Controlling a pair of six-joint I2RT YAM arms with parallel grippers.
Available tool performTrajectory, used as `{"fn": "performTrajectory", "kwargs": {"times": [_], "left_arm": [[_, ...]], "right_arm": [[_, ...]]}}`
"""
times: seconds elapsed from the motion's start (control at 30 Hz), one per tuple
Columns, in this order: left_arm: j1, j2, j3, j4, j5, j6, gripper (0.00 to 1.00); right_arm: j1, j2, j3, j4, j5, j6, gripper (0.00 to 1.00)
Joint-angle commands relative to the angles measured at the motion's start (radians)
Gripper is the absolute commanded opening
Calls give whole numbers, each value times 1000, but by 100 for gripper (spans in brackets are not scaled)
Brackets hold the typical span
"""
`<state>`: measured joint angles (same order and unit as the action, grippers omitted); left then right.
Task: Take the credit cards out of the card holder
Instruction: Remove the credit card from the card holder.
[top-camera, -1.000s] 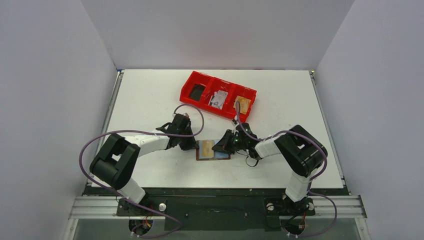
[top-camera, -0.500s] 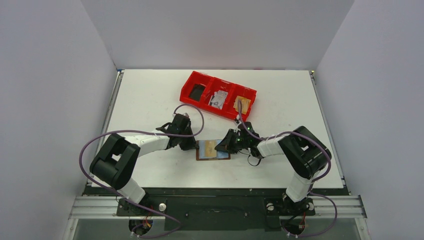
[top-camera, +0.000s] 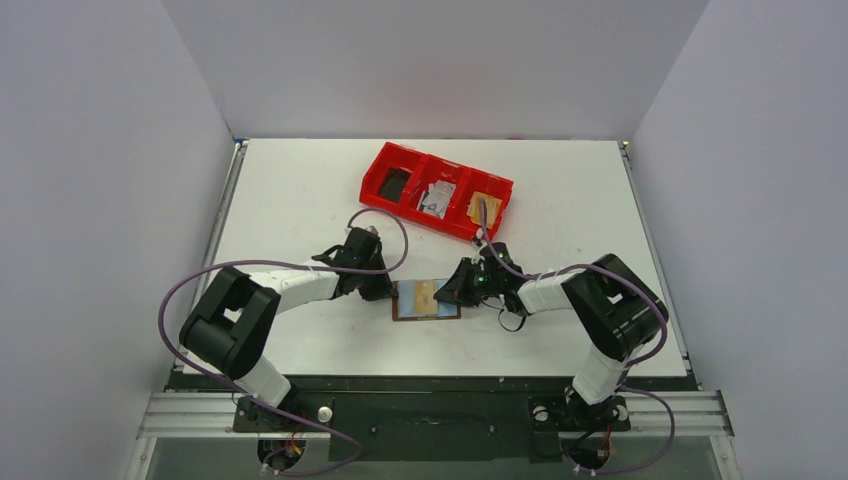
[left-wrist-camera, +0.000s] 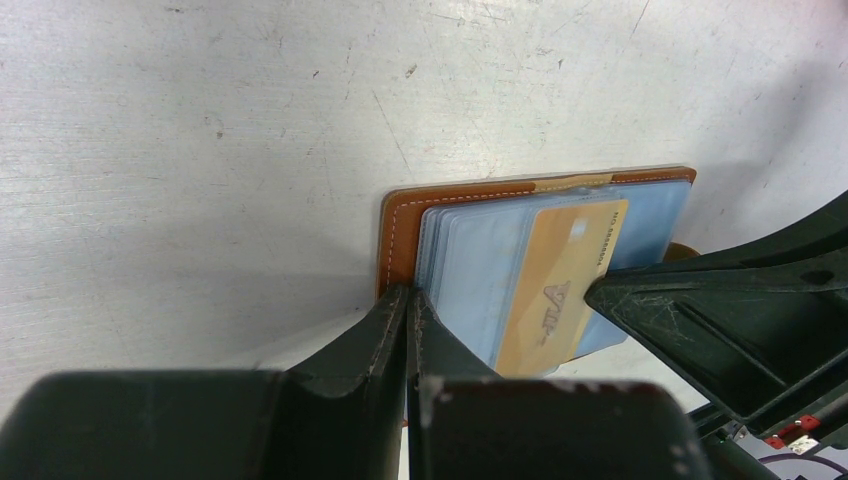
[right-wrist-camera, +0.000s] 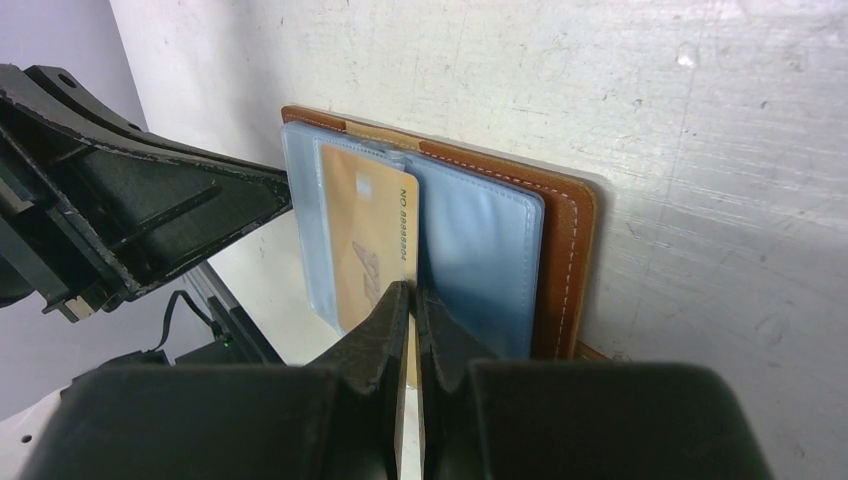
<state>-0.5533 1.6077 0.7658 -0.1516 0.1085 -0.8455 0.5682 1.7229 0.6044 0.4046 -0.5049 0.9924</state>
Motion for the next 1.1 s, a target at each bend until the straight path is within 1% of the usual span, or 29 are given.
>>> {"fn": "performTrajectory", "kwargs": {"times": [0.0, 0.4, 0.57, 0.8, 1.07], "left_arm": [[0, 66, -53, -134, -83, 46, 0], [0, 64, -53, -134, -82, 46, 0], [0, 58, -47, -135, -81, 53, 0], [-2, 40, -13, -159, -84, 66, 0], [-2, 36, -8, -167, -84, 67, 0]], "right_arm": [[-27, -22, -31, -100, 88, -70, 0], [-53, -27, -53, -110, 87, -93, 0], [-56, -42, -44, -169, 123, -124, 0], [-55, -60, -37, -206, 147, -143, 0], [-71, -91, -45, -222, 147, -145, 0]]}}
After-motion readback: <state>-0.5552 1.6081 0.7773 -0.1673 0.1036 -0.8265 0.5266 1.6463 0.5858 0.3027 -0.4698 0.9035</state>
